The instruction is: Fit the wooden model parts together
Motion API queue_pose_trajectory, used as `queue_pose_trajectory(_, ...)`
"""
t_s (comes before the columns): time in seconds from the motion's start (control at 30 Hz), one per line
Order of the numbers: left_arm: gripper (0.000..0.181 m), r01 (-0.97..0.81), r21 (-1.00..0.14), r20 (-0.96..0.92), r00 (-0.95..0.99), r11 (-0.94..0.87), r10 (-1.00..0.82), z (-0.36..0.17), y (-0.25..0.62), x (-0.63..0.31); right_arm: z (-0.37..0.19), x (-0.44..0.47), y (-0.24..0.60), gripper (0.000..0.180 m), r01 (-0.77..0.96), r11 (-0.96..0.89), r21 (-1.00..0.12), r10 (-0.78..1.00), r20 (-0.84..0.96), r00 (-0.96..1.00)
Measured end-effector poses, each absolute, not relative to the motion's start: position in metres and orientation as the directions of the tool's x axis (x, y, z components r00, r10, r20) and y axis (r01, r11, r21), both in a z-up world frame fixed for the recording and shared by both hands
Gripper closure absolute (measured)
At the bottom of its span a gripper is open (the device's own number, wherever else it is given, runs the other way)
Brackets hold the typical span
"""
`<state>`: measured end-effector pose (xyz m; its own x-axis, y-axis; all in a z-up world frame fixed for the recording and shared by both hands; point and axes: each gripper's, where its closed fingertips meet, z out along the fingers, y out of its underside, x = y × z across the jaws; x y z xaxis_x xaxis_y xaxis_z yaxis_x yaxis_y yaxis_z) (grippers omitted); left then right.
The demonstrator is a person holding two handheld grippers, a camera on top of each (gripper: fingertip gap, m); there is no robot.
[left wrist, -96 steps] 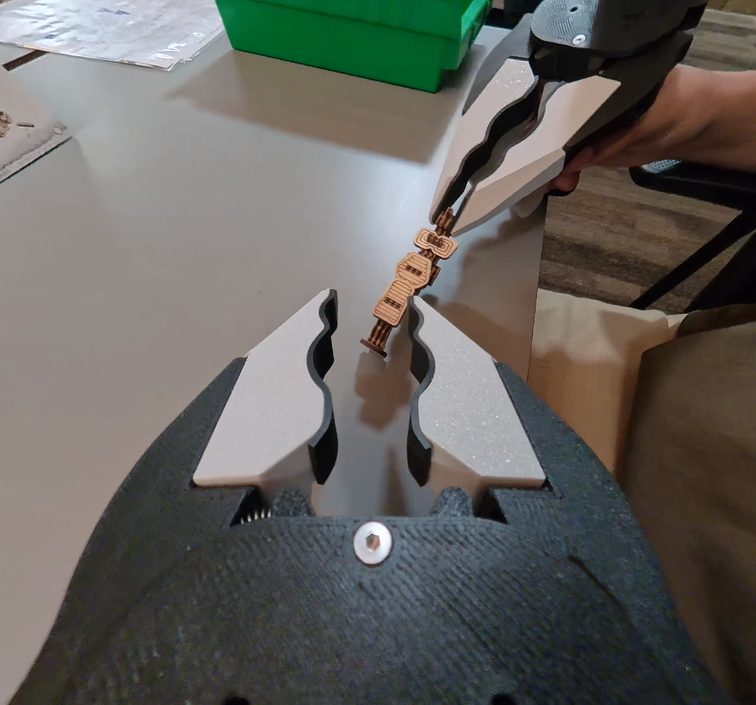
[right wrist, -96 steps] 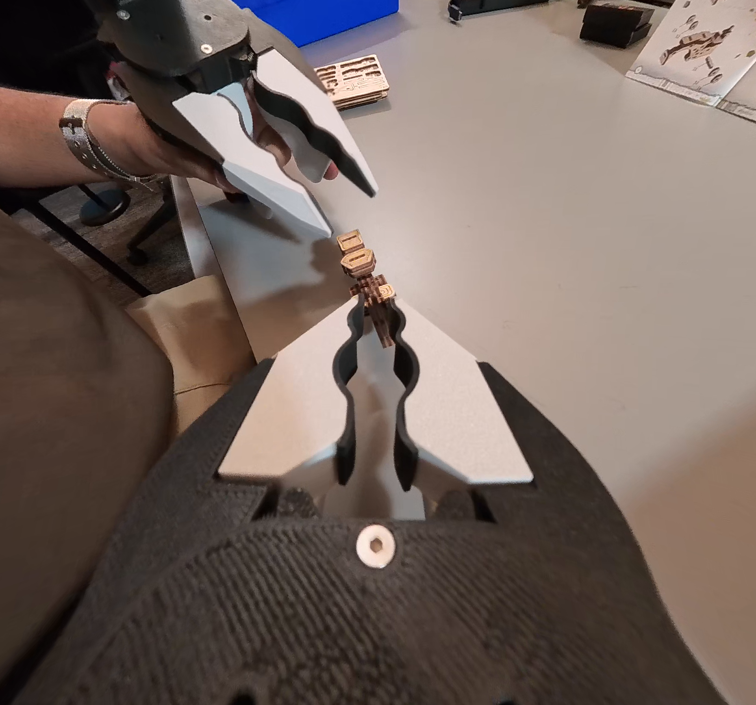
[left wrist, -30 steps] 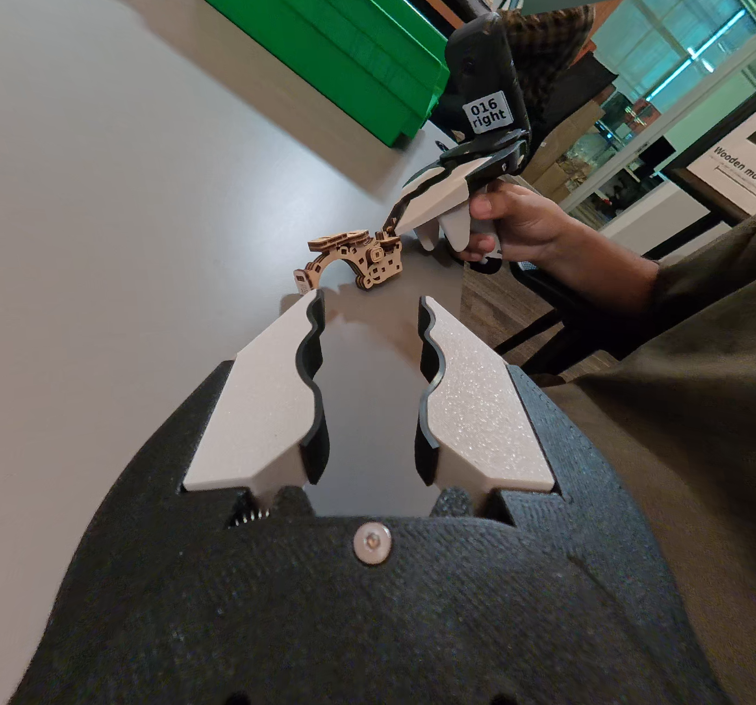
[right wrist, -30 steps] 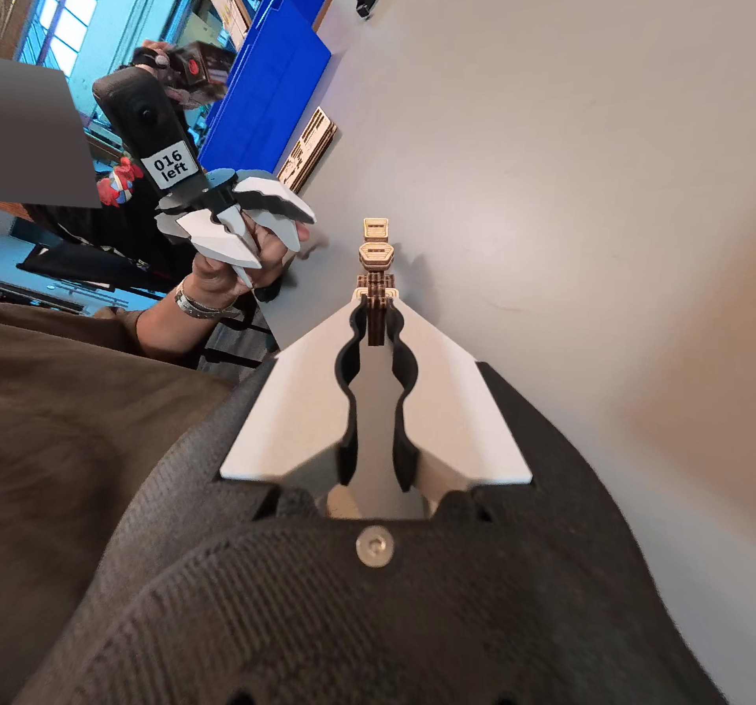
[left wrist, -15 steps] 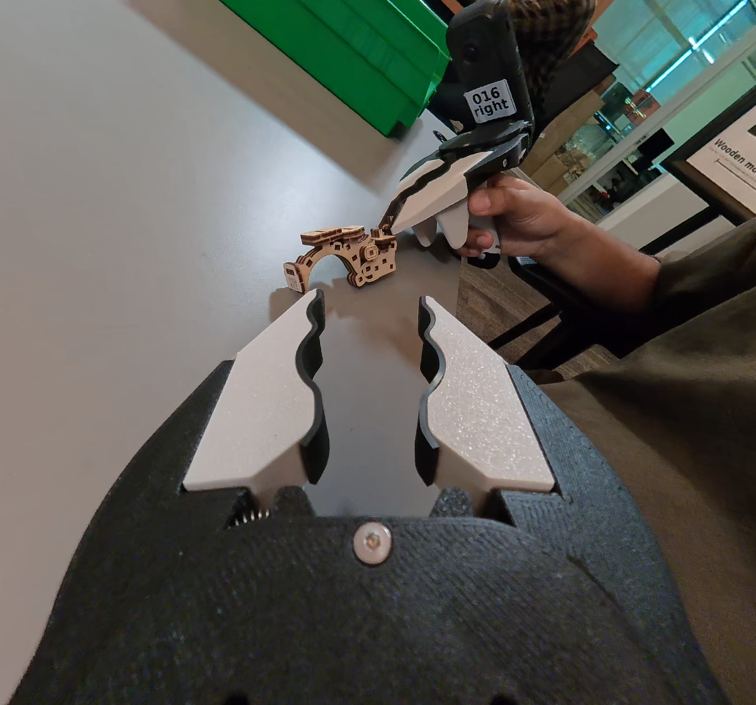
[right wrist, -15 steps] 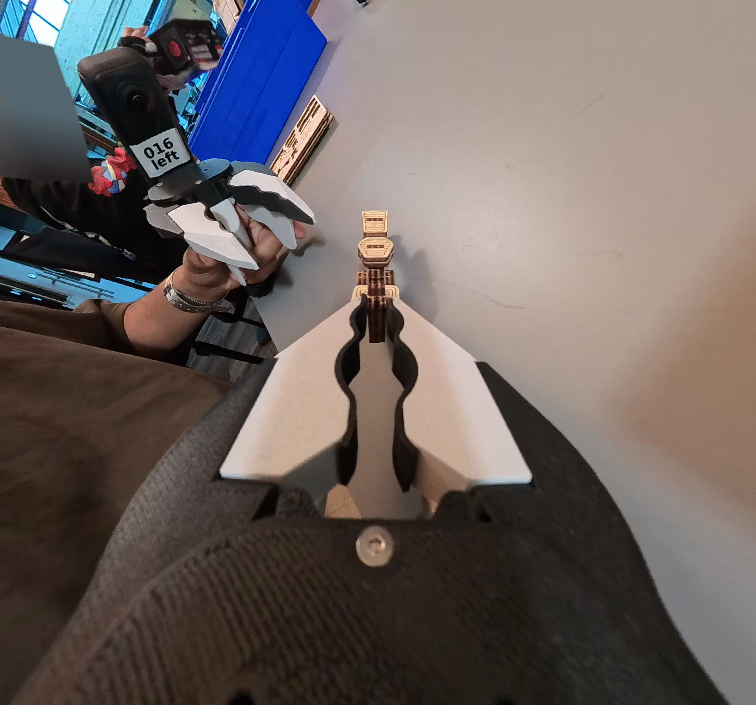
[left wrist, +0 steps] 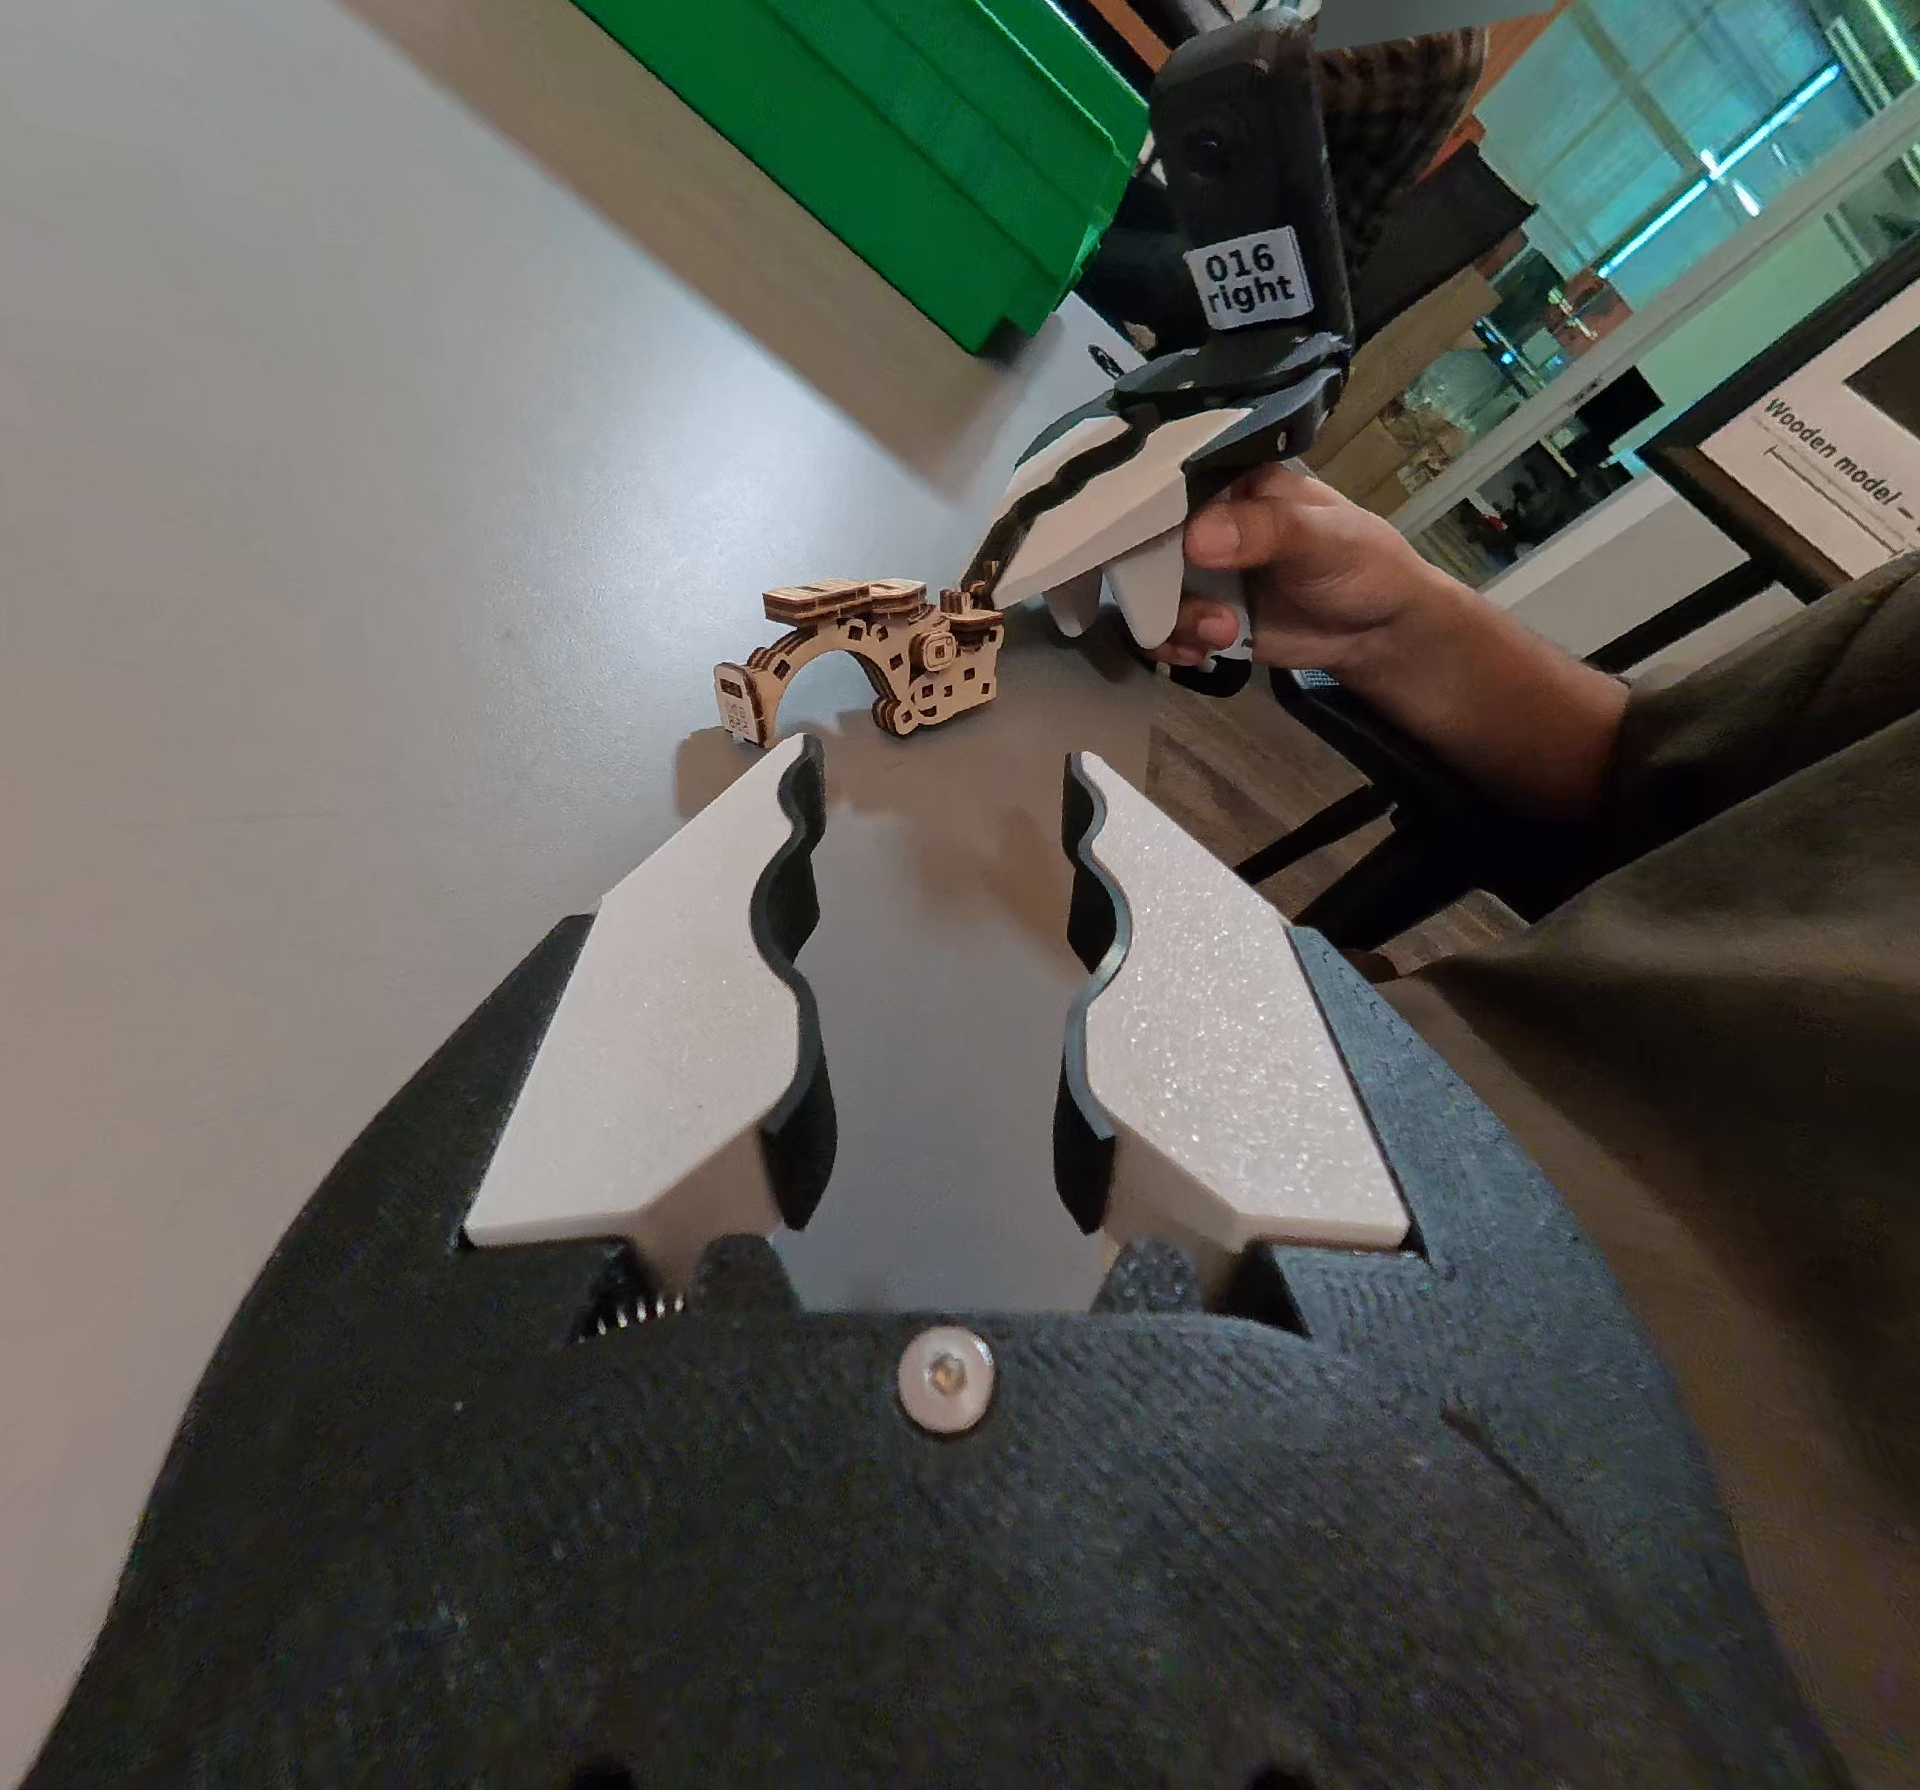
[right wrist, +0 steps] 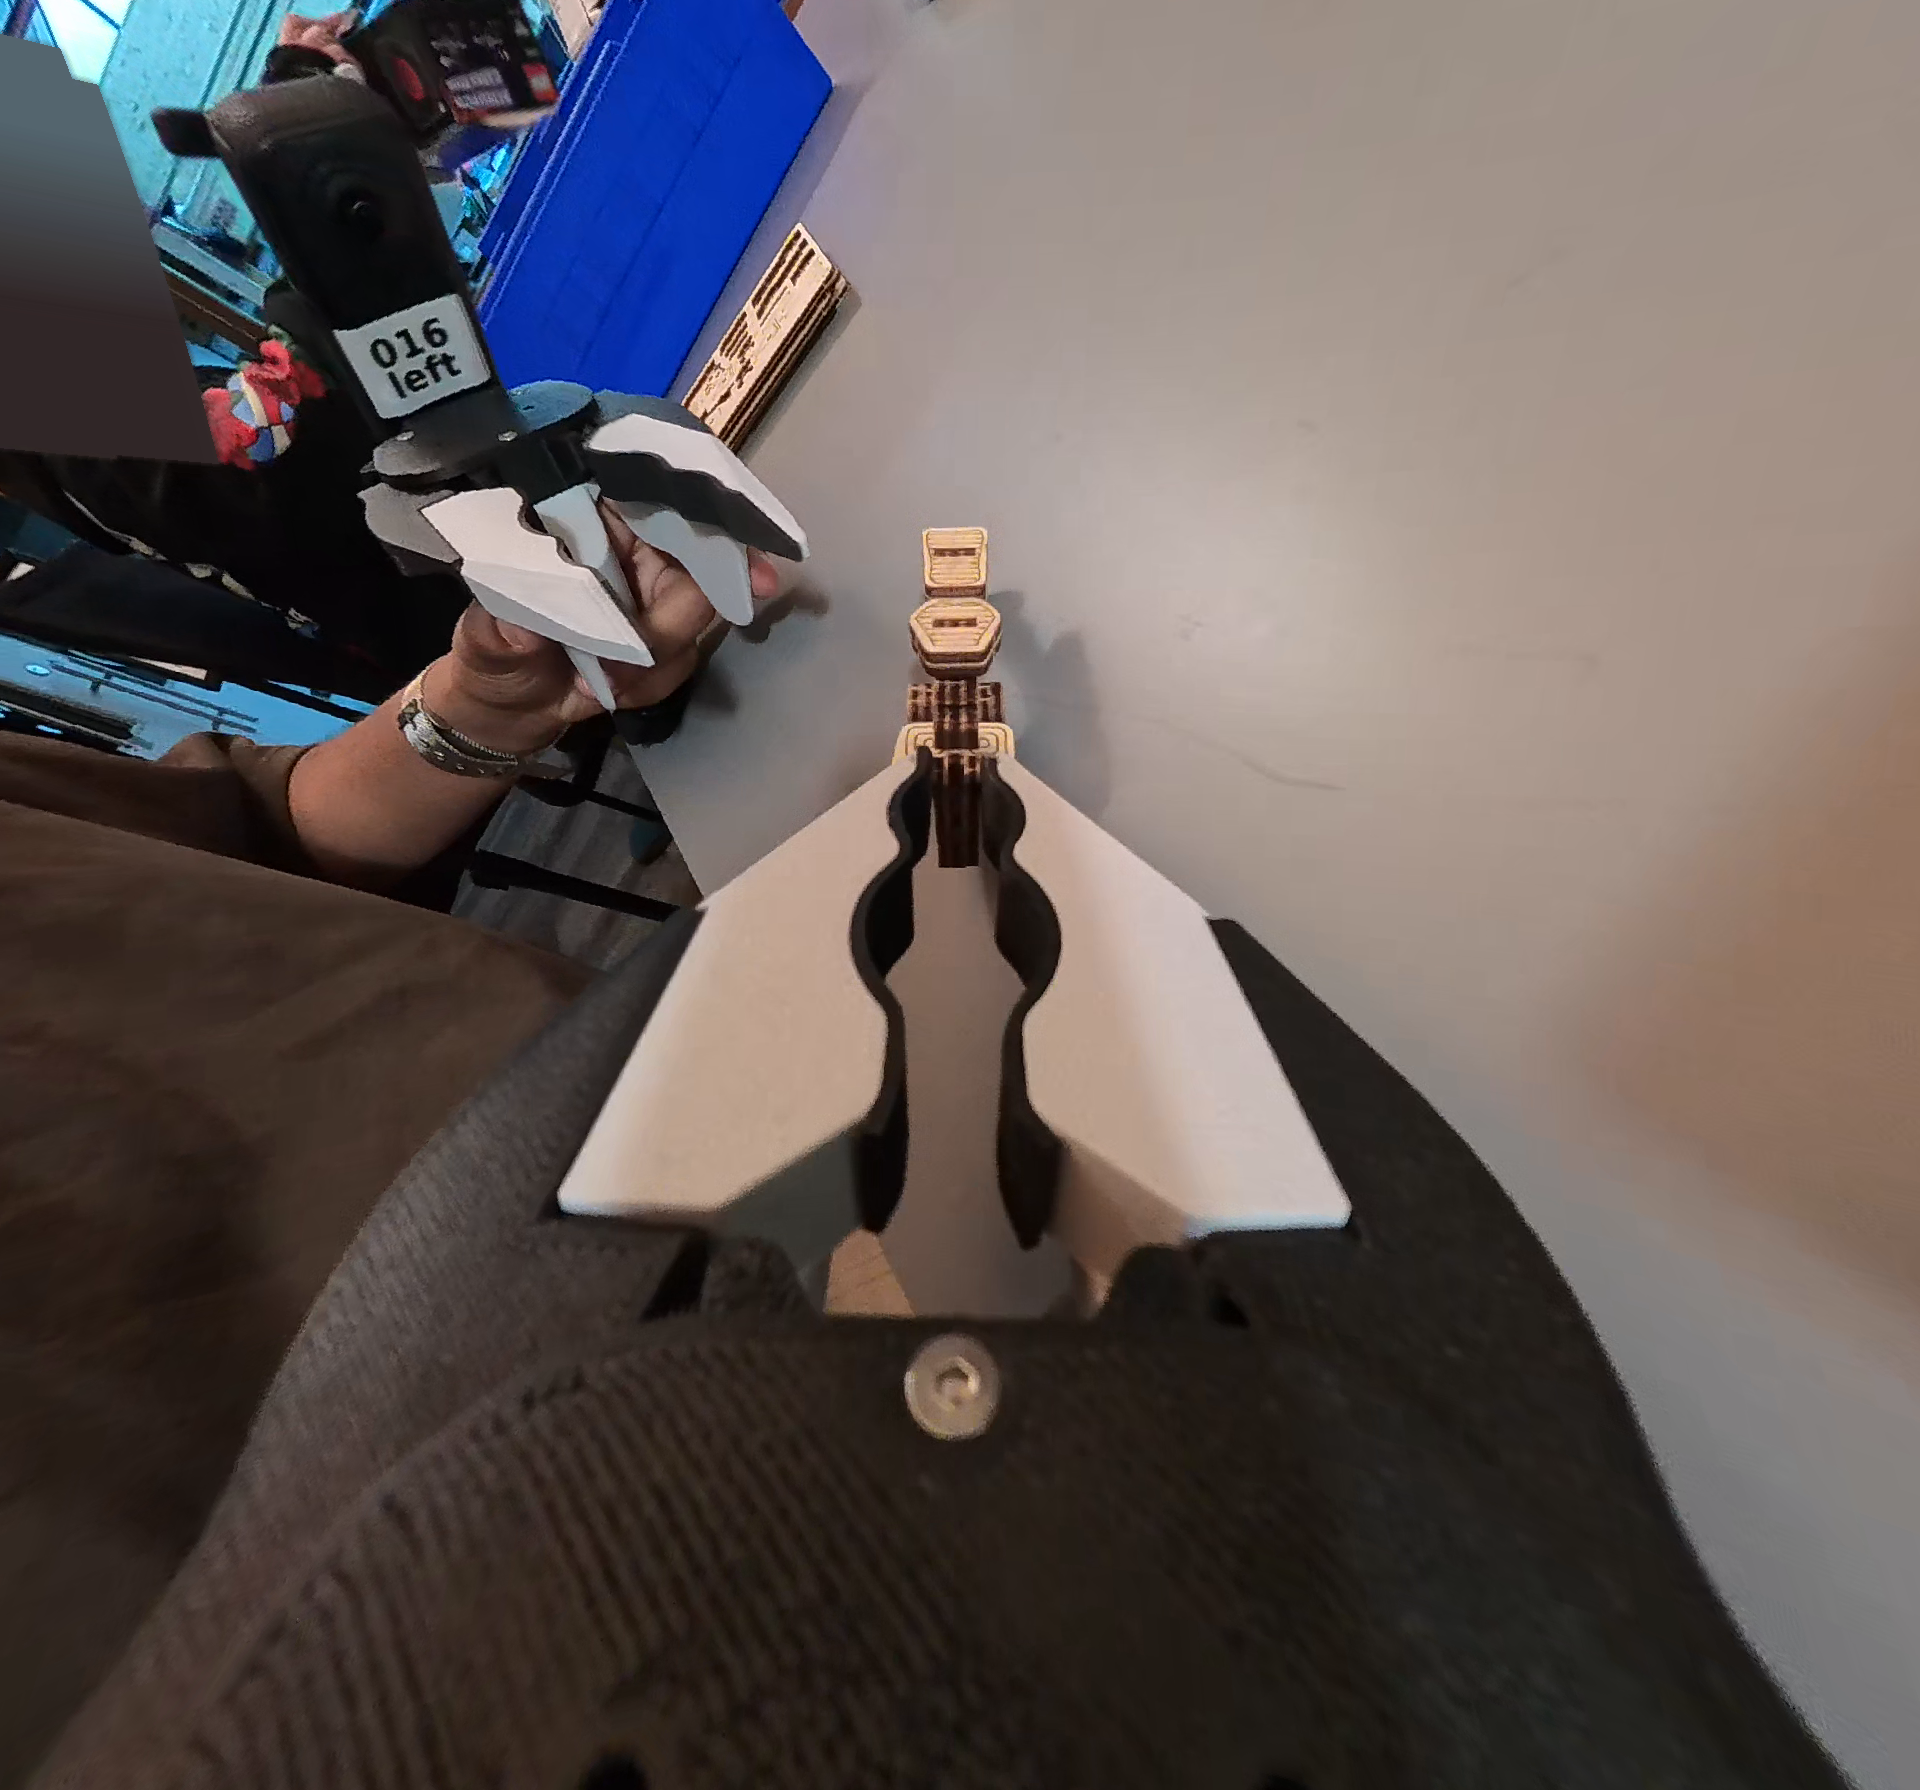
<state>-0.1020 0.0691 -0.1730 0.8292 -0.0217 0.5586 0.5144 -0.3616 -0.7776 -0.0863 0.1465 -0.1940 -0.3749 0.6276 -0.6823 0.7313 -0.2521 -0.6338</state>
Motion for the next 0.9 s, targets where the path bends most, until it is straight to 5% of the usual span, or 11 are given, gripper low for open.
queue_pose_trajectory(0.3, 0.137, 0.519, -0.772, 0.563, 0.826, -0.367, -0.014, -0.175, 0.069, -0.103, -0.197, -0.086, 0.143, 0.172, 0.722, -0.204, -0.661, 0.66, -0.637, -0.397)
queue_pose_trajectory(0.67, 0.137, 0.533, -0.767, 0.575, 0.818, -0.358, -0.011, -0.174, 0.069, -0.105, -0.205, -0.089, 0.159, 0.172, 0.8, -0.394, -0.452, 0.535, -0.821, -0.2)
queue_pose_trajectory(0.9, 0.137, 0.527, -0.77, 0.568, 0.823, -0.36, -0.009, -0.174, 0.069, -0.104, -0.207, -0.089, 0.162, 0.172, 0.803, -0.413, -0.43, 0.527, -0.832, -0.174)
